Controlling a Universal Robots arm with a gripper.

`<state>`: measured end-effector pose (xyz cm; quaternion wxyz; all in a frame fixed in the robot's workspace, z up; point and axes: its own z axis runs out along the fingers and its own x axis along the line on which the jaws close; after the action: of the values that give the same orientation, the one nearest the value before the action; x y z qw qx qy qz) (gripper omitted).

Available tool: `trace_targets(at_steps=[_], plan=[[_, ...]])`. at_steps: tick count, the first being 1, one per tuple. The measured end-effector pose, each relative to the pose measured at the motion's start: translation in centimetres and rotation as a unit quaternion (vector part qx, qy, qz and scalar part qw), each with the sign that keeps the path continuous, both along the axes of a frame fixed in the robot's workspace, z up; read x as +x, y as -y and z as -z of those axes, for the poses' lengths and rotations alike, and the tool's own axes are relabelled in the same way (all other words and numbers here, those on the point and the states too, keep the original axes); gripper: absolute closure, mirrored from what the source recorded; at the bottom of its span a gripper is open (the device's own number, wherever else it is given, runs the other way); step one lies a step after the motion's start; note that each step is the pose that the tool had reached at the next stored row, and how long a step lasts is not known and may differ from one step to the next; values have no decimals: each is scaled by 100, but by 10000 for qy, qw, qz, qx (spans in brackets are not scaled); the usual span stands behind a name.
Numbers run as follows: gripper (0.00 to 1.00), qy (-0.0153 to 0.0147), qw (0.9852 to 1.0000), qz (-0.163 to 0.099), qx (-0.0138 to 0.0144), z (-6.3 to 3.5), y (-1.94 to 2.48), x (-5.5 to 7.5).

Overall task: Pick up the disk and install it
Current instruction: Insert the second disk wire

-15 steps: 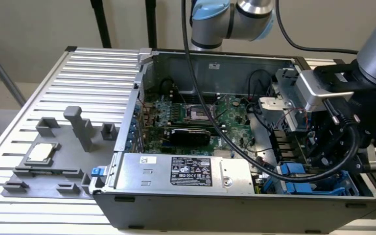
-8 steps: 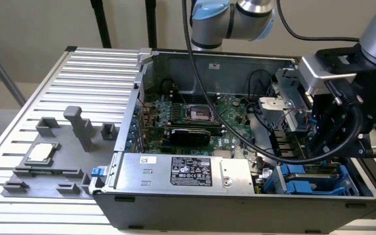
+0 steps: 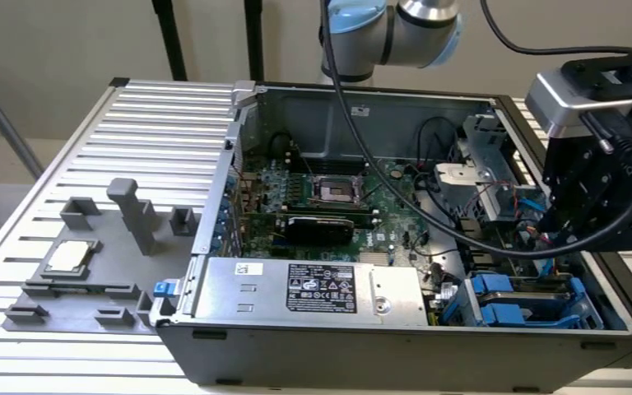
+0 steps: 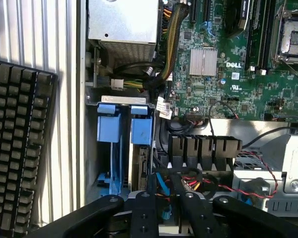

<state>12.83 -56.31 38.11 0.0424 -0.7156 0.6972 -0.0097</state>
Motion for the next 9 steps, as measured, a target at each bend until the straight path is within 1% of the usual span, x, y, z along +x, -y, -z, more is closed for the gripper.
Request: trace_targets(at_steps=[1,3,4,6,8,9], plan=[[67,0,10000,0,2,-6,-5,16],[67,0,10000,1,1,-9,-26,42],[60,0,10000,2,0,-8,-40,55],[60,0,10000,8,-10,-8,-60,85],[60,-1,10000,17,-31,0,-71,124],[60,-3,10000,21,-56,5,-76,138]])
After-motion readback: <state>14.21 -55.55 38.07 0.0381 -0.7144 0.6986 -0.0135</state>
